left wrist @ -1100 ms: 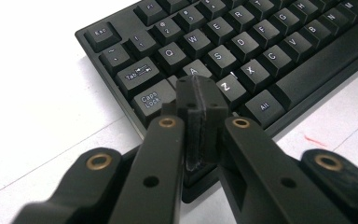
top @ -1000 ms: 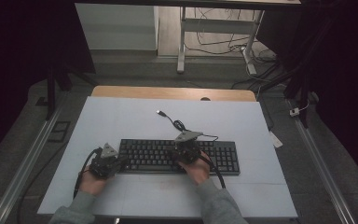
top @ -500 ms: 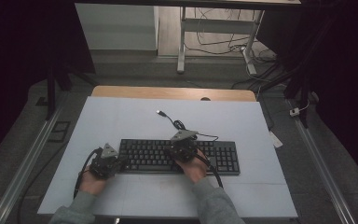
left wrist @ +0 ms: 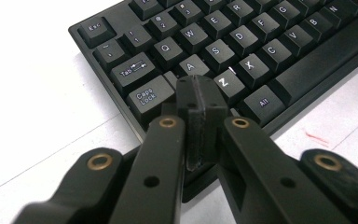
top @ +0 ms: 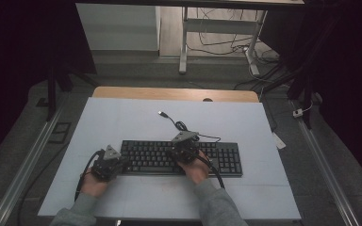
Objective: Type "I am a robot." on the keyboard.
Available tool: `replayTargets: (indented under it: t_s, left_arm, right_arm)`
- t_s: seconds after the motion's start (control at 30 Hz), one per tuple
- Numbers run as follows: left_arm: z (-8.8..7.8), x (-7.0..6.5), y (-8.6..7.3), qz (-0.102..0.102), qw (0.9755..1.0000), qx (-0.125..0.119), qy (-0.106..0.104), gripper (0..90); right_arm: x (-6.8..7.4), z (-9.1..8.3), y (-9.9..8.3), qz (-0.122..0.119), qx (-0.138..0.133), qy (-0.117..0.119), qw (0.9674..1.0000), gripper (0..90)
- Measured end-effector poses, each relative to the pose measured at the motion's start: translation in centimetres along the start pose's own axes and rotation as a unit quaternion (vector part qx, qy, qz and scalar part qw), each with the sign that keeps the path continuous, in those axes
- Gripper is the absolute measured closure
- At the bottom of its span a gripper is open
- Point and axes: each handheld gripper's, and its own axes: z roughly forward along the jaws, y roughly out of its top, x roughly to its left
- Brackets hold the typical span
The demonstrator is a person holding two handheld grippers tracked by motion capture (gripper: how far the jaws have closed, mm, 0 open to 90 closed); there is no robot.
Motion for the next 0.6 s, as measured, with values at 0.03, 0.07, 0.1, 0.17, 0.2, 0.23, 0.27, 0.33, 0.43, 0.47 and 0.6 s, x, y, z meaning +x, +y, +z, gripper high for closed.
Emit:
replayTargets:
  t_s: [0.03, 0.07, 0.1, 0.17, 0.2, 0.23, 0.27, 0.33, 0.43, 0.47, 0.6]
  left_arm:
    - [0.0, 0.0, 0.0, 0.0, 1.0, 0.0, 0.0, 88.6]
    - [0.0, 0.0, 0.0, 0.0, 1.0, 0.0, 0.0, 88.6]
    - [0.0, 0.0, 0.0, 0.0, 1.0, -0.001, 0.0, 88.6]
    - [-0.2, 0.0, 0.0, -0.001, 1.0, -0.008, -0.004, 88.6]
    - [-0.3, 0.0, 0.0, -0.002, 0.9999, -0.013, -0.007, 88.6]
    - [-0.4, 0.0, 0.1, -0.003, 0.9998, -0.017, -0.006, 88.5]
    - [-0.5, 0.0, 0.1, -0.005, 0.9998, -0.02, -0.007, 88.6]
    - [-0.7, 0.0, 0.1, -0.007, 0.9996, -0.027, -0.008, 88.5]
    - [-1.0, 0.1, 0.1, -0.01, 0.9993, -0.033, -0.01, 88.4]
    - [-1.0, 0.2, 0.1, -0.013, 0.9992, -0.037, -0.012, 88.0]
    - [-1.3, 0.2, 0.1, -0.018, 0.9986, -0.049, -0.012, 74.0]
  right_arm:
    - [0.0, 0.0, 0.0, -0.002, -0.001, 0.0, 1.0, 89.7]
    - [0.1, 0.0, 0.1, -0.004, -0.003, 0.001, 1.0, 89.7]
    - [0.1, -0.1, 0.1, -0.006, -0.002, 0.002, 1.0, 89.7]
    - [0.3, -0.4, 0.1, -0.006, -0.013, 0.004, 0.9999, 89.7]
    - [0.3, -0.7, 0.2, -0.007, -0.017, 0.003, 0.9998, 89.7]
    - [0.4, -0.9, 0.2, -0.005, -0.026, 0.009, 0.9996, 89.7]
    - [0.4, -1.1, 0.3, -0.008, -0.03, 0.01, 0.9995, 89.7]
    - [0.3, -1.6, 0.4, -0.01, -0.034, 0.012, 0.9993, 89.7]
    - [0.1, -2.1, 0.4, -0.006, -0.045, 0.022, 0.9987, 89.4]
    - [0.1, -2.2, 0.3, -0.009, -0.046, 0.023, 0.9986, 85.9]
    - [0.0, -2.7, 0.0, -0.002, -0.053, 0.025, 0.9983, 73.9]
